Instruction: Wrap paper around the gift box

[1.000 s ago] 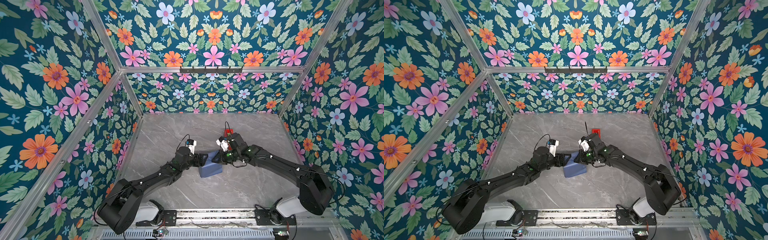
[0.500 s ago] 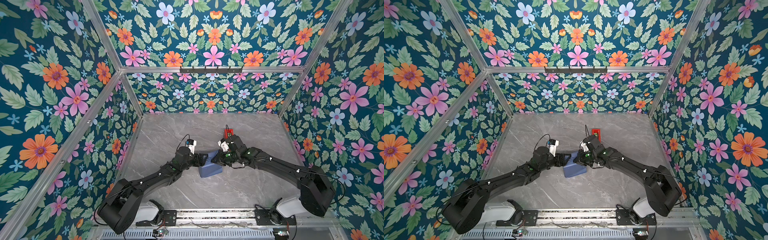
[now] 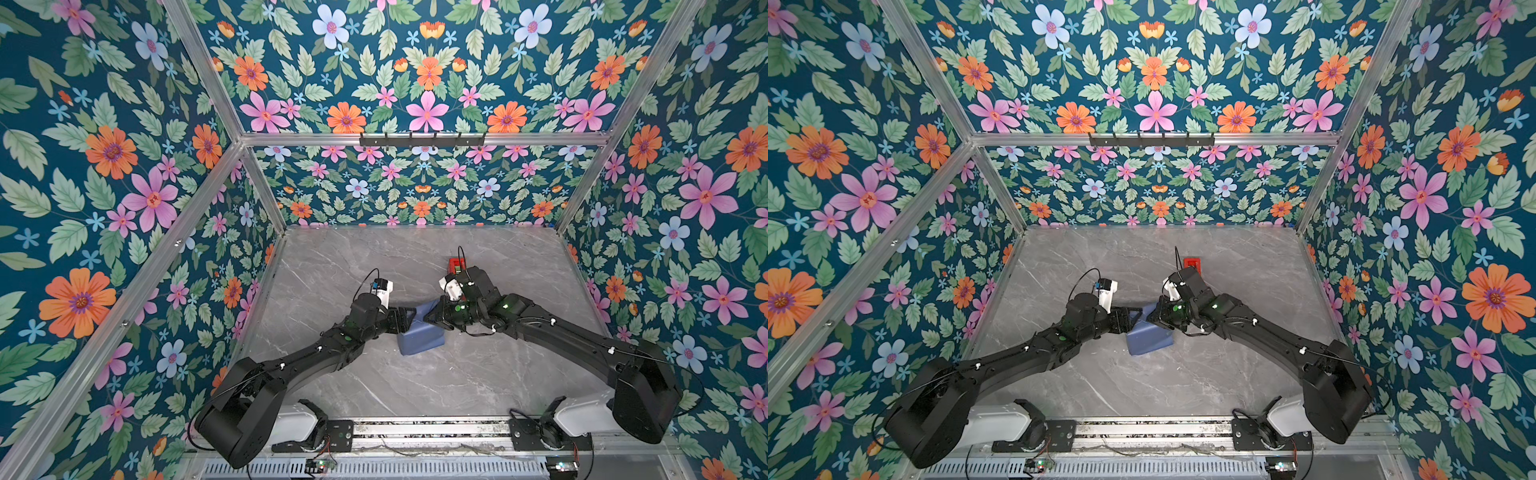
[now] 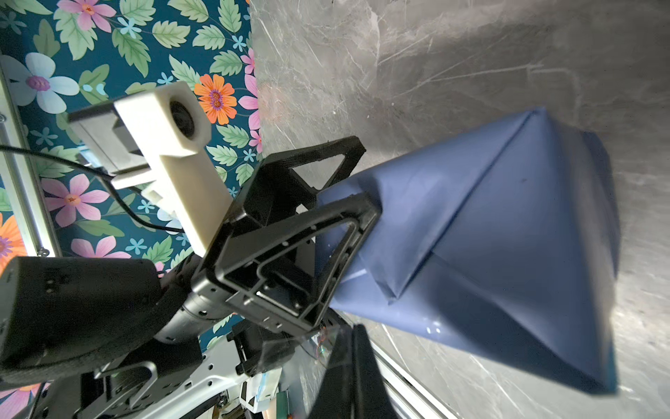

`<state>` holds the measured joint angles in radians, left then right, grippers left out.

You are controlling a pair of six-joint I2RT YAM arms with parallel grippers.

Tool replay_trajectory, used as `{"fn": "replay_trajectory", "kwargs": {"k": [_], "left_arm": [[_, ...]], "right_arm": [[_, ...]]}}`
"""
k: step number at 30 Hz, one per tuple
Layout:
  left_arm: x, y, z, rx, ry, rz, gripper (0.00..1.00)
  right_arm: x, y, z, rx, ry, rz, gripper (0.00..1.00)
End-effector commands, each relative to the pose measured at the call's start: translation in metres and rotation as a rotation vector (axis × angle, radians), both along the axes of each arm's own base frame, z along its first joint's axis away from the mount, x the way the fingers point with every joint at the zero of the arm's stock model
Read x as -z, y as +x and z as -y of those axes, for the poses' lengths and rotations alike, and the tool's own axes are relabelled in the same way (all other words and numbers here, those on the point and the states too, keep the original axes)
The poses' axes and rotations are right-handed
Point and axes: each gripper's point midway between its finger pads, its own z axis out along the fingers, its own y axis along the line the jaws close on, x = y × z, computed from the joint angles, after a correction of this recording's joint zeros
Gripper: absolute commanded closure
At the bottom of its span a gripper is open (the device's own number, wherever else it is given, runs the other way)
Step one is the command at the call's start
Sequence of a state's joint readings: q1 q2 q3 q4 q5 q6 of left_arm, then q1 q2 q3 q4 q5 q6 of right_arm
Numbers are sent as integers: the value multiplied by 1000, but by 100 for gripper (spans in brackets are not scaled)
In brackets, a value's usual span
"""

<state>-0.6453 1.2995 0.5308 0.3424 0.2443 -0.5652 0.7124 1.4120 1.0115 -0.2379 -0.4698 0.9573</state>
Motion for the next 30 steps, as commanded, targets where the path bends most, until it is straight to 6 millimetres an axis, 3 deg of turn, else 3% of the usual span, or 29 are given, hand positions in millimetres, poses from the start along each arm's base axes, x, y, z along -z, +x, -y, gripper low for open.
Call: {"fn": "replay_trajectory", "kwargs": {"k": [1,13,30], "left_arm": [[40,-19,-16,17,139,-114,24],[38,-20,-16,21,135,-110,23],[36,-17,-13,23,134,-105,23]], "right_arm": [[1,1,-3,-4,8,-10,100],[14,10,-15,-11,18,-34,100],[41,4,-5,2,-30,-108,100]]}}
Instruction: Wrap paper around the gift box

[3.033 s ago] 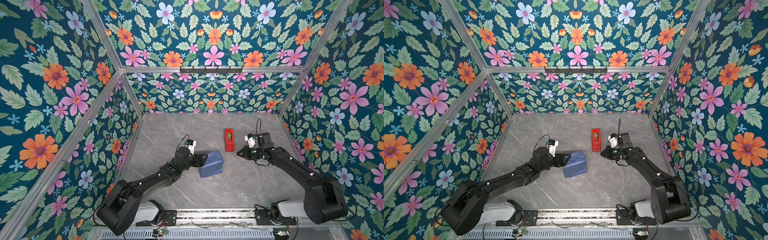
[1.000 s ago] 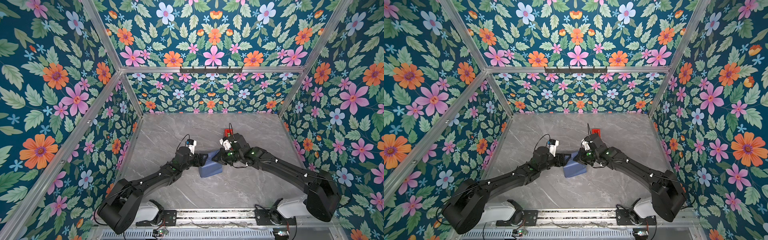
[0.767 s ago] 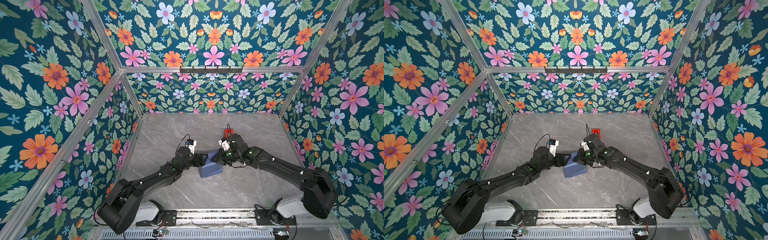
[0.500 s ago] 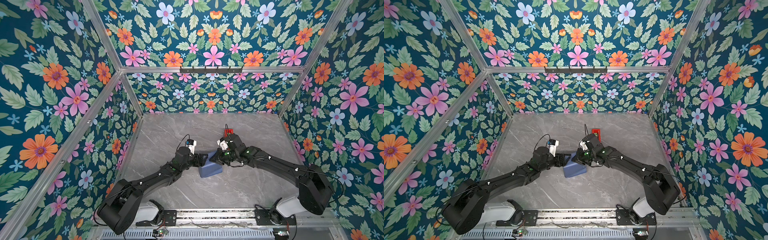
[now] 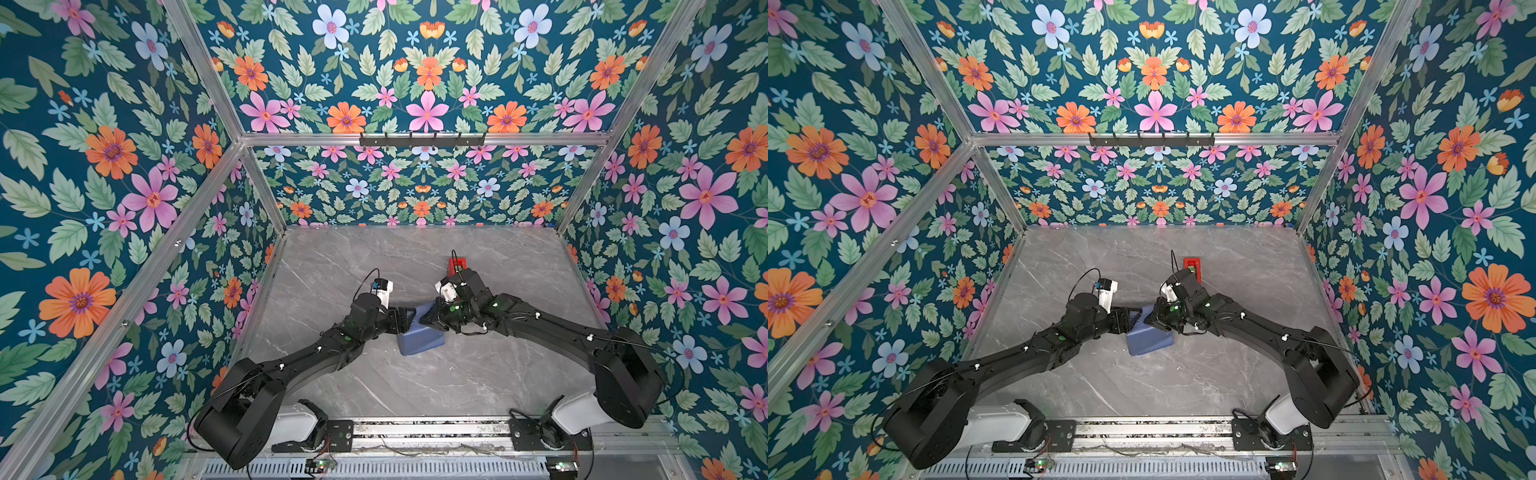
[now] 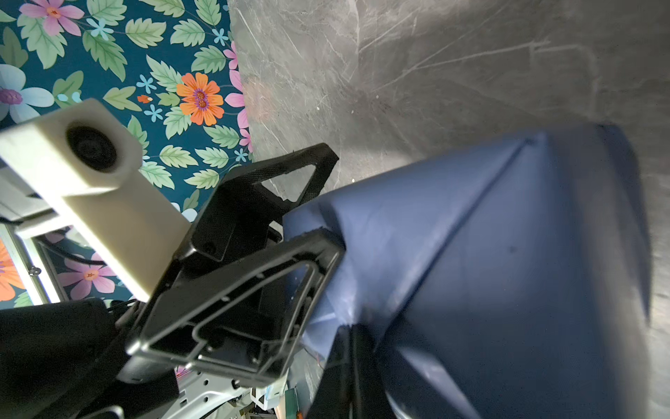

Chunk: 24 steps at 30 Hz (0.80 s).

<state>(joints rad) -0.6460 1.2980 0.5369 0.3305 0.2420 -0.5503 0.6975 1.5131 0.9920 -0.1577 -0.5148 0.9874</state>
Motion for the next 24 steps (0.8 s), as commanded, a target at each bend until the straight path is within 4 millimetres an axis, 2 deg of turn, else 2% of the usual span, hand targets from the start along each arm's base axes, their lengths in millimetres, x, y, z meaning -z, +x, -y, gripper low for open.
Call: {"fn": "replay_trajectory", "kwargs": {"k": [1,7,24], "left_arm": [[36,-17,-13,17,121,-112,23],[36,-17,-12,19,120,-114,23],[38,-18,-13,20,120,-114,23]], "right_arm": [[9,-5,4,0,-32,-34,100],[-5,-4,1,-5,-4,-17,100],[-18,-6,-2,-8,50,-6,100]]}}
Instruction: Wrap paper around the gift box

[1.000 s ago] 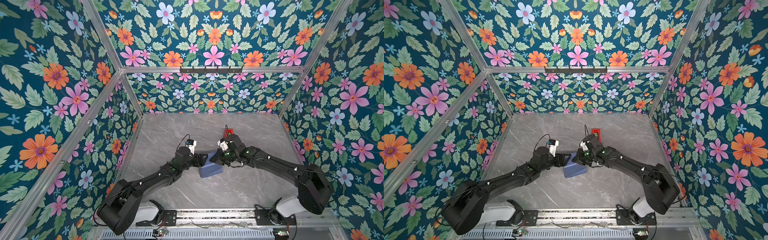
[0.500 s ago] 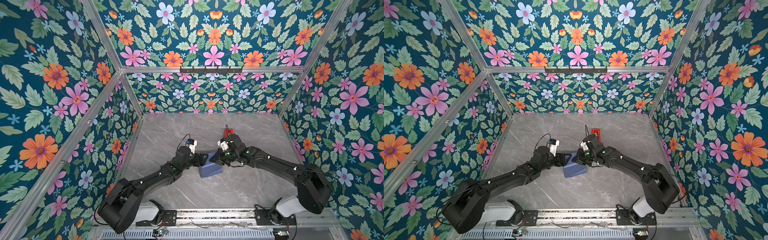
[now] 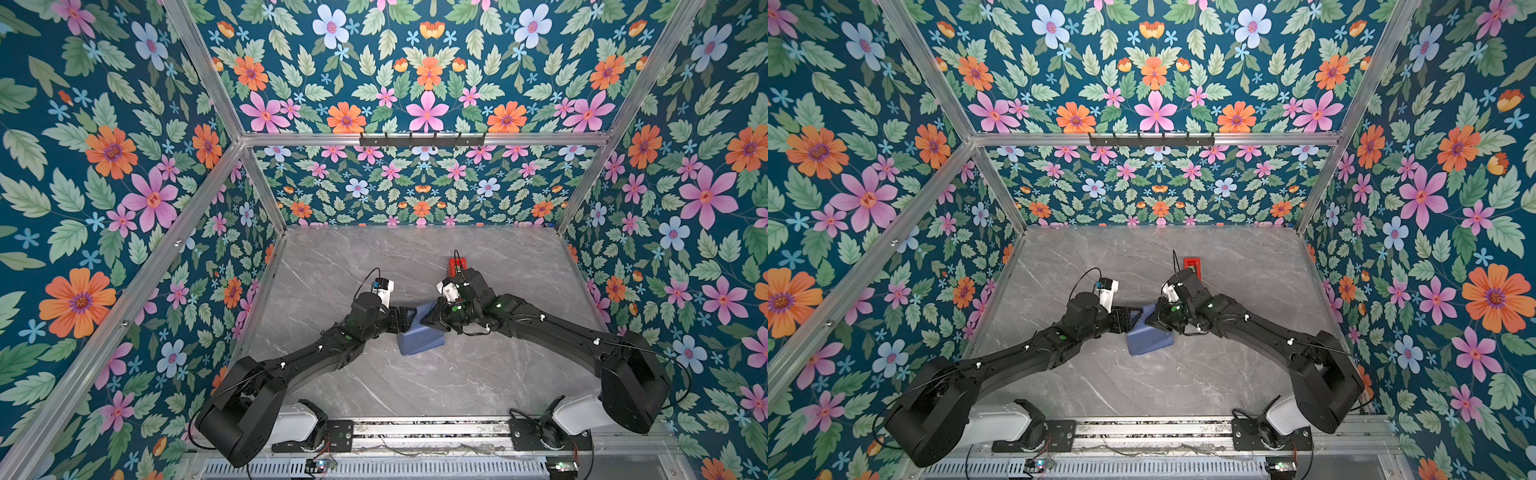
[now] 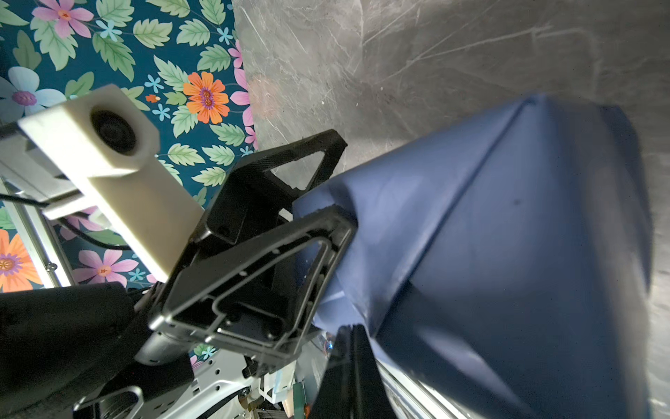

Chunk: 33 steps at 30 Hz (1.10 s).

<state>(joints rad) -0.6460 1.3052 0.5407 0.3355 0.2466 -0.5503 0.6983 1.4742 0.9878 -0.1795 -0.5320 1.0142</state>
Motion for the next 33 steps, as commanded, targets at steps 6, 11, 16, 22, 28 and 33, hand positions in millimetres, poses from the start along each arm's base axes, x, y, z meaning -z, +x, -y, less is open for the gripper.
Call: {"fn": "replay_trajectory", "kwargs": {"k": [6,11,16,22,28,33], "left_arm": [[38,-19,-15,15,124,-113,23],[38,-19,-15,16,125,-114,23],[36,-19,-14,19,120,-110,23],[30,-17,-11,23,108,-100,22],[21,-14,-8,23,88,-85,20],[7,-10,-4,20,61,-56,17]], "right_arm": [[0,2,-7,-17,23,1,100],[11,2,-5,-11,2,-19,100],[21,-1,0,5,-25,-44,100],[28,-3,7,23,-55,-65,100],[34,-5,12,27,-72,-76,100],[36,-6,14,29,-77,-82,100]]}}
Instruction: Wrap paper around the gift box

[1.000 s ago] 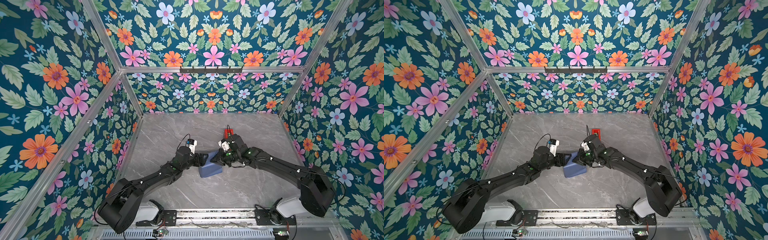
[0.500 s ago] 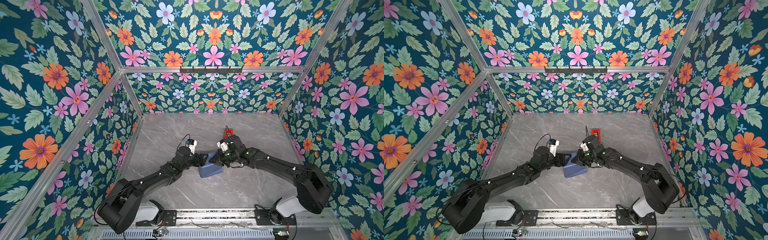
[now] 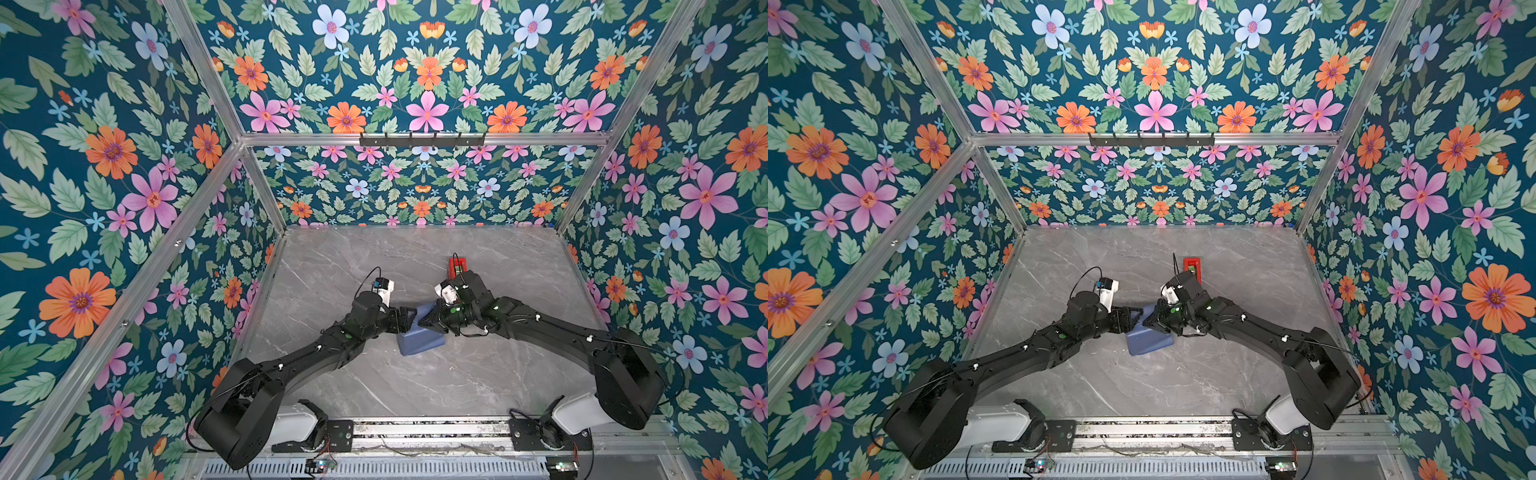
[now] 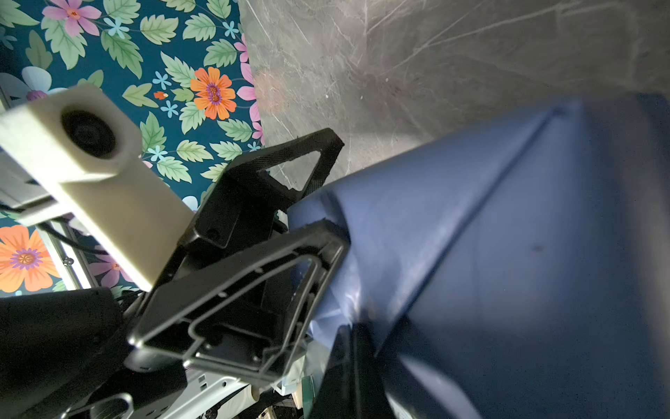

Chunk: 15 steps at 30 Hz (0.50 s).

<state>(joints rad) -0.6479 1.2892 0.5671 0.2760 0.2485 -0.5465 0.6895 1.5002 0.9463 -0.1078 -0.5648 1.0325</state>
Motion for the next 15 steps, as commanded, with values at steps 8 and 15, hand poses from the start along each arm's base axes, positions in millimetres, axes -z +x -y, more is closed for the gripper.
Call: {"fn": "replay_trajectory", "kwargs": {"k": [8,15], "left_arm": [[-18,-3,-15,-42,28,53,13],[-51,-15,-1,82,-54,190,8]], "right_arm": [[24,-6,17,31,-99,-56,100],[24,-5,15,27,-96,-55,100]]}}
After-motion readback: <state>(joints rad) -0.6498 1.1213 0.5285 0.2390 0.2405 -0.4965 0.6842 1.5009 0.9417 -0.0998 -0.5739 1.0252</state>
